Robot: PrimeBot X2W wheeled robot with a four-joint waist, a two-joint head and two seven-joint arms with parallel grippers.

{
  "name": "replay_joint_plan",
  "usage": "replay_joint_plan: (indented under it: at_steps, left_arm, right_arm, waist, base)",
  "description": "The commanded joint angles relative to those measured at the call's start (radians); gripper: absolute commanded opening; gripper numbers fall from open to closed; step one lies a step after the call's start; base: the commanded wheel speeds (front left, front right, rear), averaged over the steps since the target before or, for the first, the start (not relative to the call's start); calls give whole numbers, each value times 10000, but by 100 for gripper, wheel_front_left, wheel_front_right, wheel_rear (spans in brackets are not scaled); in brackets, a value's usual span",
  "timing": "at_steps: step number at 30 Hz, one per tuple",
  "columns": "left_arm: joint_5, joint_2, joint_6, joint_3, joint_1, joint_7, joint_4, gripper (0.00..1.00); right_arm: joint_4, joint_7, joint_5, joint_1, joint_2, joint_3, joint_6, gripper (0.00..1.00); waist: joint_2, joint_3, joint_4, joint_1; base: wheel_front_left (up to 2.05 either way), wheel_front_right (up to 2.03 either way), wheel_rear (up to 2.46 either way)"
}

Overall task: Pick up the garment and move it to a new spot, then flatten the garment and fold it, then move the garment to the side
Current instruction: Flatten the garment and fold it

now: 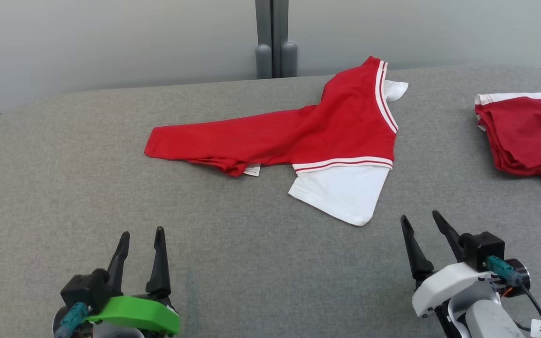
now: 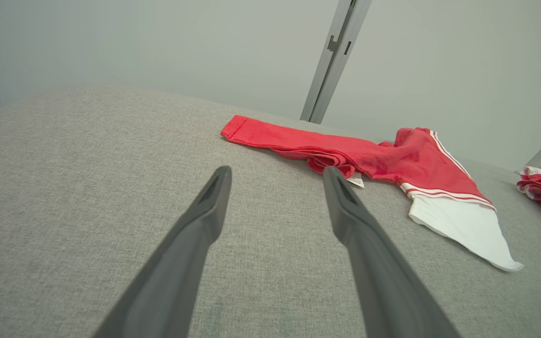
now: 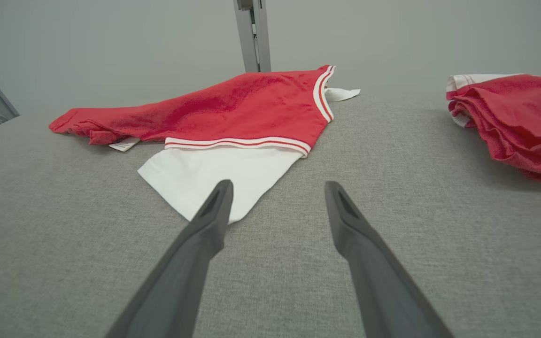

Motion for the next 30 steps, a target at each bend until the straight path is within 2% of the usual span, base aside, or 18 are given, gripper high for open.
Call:
replay_joint_plan:
  at_steps: [1, 16, 30]
  left_arm:
    - [29, 4, -51, -31, -26, -2, 13, 100]
    - [-167, 3, -51, -515, -303, -2, 182, 100]
    - [-202, 1, -52, -639, -365, 0, 122, 100]
  right_arm:
    - [254, -11, 145, -13, -36, 81, -15, 100]
    - [2971, 1068, 1439, -1622, -37, 1037, -15, 100]
    - [5685, 787, 2435, -3444, -38, 1457, -15, 100]
  waist:
    - [0, 48, 60, 0]
    - [0, 314, 894, 0]
    - [0, 512, 1376, 0]
  base:
    - [0, 0, 0]
    - [0, 0, 0]
    - [0, 0, 0]
